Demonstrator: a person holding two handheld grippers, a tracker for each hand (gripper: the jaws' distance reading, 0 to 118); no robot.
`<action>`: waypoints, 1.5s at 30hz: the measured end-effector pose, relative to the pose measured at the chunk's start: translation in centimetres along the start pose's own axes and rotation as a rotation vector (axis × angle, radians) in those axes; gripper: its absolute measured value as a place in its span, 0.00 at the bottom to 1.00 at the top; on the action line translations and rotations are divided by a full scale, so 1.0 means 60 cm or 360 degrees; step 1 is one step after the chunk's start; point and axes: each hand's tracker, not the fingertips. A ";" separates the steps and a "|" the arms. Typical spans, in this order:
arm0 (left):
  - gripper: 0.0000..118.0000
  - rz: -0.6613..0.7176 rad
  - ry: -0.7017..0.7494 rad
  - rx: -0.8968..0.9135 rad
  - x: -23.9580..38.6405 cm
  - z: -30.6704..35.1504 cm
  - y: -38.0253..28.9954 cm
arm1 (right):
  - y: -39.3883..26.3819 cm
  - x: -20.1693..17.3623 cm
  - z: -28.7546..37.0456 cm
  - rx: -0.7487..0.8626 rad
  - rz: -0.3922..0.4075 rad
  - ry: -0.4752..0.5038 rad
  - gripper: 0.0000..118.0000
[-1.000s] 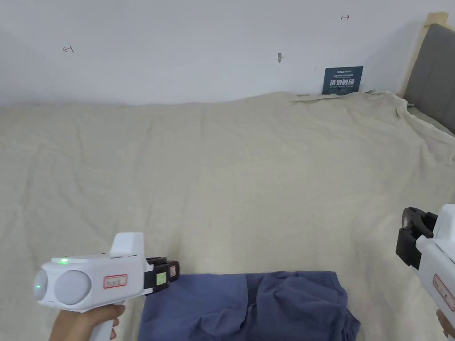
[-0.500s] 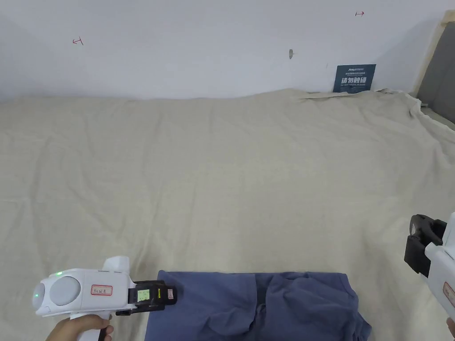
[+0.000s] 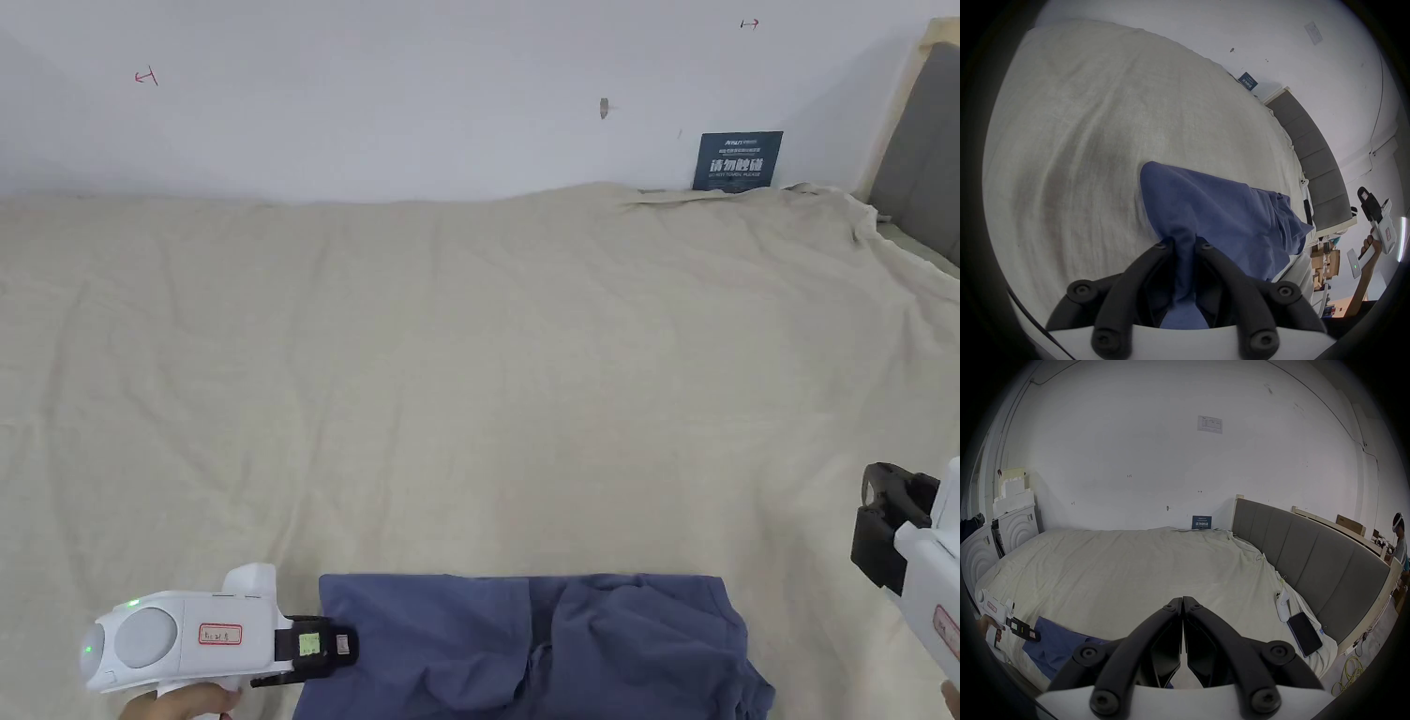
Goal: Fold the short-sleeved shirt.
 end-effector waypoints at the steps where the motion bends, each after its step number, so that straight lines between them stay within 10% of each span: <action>1: 0.09 -0.0001 0.0006 0.0003 0.006 0.001 -0.001 | 0.000 0.000 0.000 0.0001 0.0000 -0.0002 0.01; 28: 0.02 -0.0062 0.0377 0.0173 0.015 0.196 0.033 | 0.009 -0.008 -0.003 0.0024 -0.0014 0.0075 0.01; 45: 0.02 -0.0490 0.0015 -0.0191 0.311 -0.028 0.050 | -0.001 0.022 0.021 0.0044 -0.0052 0.0043 0.01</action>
